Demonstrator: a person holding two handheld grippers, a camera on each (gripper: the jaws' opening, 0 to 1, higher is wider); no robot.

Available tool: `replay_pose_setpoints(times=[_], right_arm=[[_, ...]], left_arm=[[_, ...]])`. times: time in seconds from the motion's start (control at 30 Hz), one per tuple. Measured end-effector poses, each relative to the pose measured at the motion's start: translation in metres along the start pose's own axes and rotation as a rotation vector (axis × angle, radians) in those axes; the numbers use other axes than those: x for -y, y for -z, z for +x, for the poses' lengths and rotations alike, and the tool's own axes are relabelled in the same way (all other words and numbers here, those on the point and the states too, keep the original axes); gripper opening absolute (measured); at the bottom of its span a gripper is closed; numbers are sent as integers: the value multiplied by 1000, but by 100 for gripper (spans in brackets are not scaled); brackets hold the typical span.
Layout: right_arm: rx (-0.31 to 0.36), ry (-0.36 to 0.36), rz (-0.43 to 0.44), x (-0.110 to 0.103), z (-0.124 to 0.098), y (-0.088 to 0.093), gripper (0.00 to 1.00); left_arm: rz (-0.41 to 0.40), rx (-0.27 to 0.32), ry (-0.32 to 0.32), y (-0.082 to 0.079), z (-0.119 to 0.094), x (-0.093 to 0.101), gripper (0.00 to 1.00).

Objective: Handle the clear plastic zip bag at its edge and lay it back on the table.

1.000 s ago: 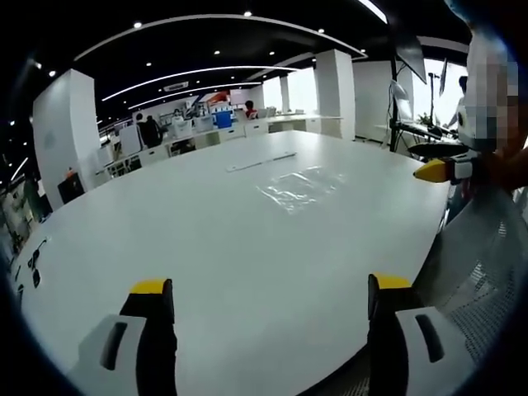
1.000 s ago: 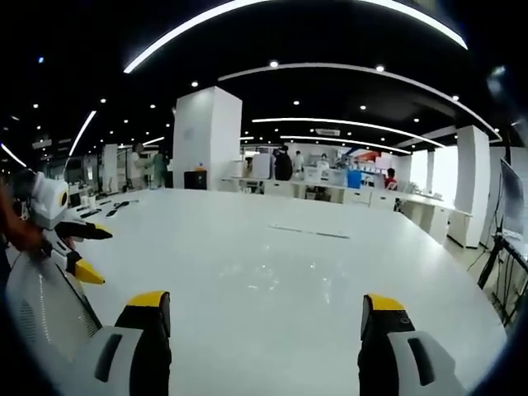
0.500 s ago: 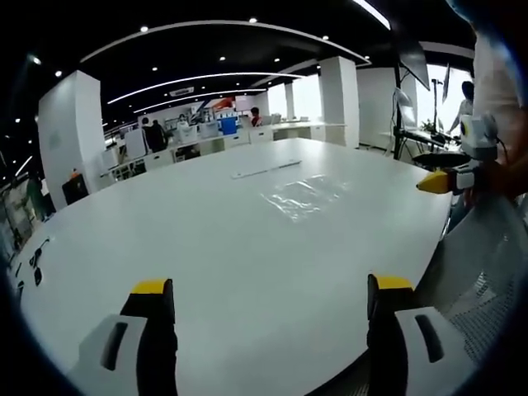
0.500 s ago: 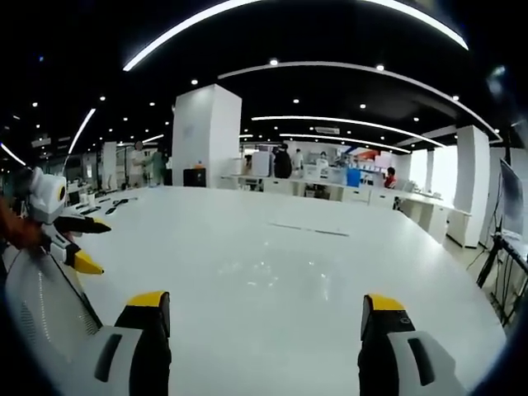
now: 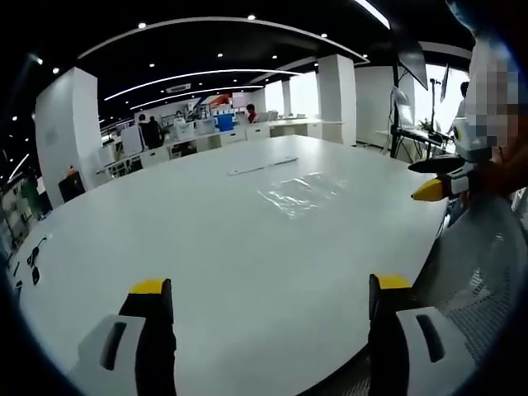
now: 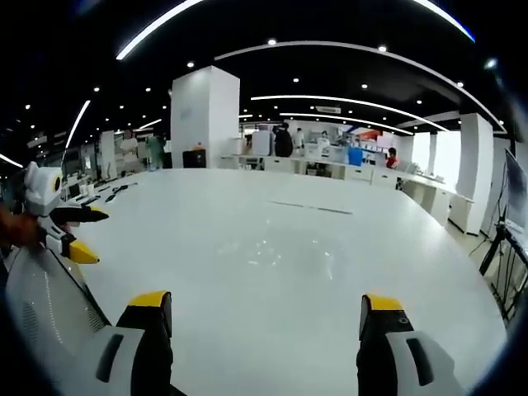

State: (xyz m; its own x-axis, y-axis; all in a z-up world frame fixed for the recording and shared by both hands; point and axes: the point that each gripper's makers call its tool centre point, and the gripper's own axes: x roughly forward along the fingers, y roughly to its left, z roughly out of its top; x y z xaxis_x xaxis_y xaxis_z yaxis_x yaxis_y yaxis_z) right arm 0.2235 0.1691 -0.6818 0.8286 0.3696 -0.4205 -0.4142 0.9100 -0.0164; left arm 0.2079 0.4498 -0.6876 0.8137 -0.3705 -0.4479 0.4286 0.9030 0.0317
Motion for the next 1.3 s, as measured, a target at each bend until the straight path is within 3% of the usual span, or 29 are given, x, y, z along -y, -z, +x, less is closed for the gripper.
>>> replay_pose_setpoints(times=[0.3, 0.57, 0.87, 1.03, 1.3], right_arm=[[8, -43, -53, -2, 10, -22, 94], [-5, -74, -94, -4, 24, -33, 93], [-26, -136, -118, -16, 49, -52, 91], [-19, -191, -163, -31, 60, -68, 88], [-55, -246, -217, -42, 88, -73, 84]], left_arm=[[-23, 0, 10, -9, -2, -5, 96], [37, -14, 50, -16, 2, 4, 95], [87, -33, 127, -18, 5, 28, 91], [66, -44, 122, -16, 7, 23, 92], [29, -37, 118, -23, 7, 18, 92]])
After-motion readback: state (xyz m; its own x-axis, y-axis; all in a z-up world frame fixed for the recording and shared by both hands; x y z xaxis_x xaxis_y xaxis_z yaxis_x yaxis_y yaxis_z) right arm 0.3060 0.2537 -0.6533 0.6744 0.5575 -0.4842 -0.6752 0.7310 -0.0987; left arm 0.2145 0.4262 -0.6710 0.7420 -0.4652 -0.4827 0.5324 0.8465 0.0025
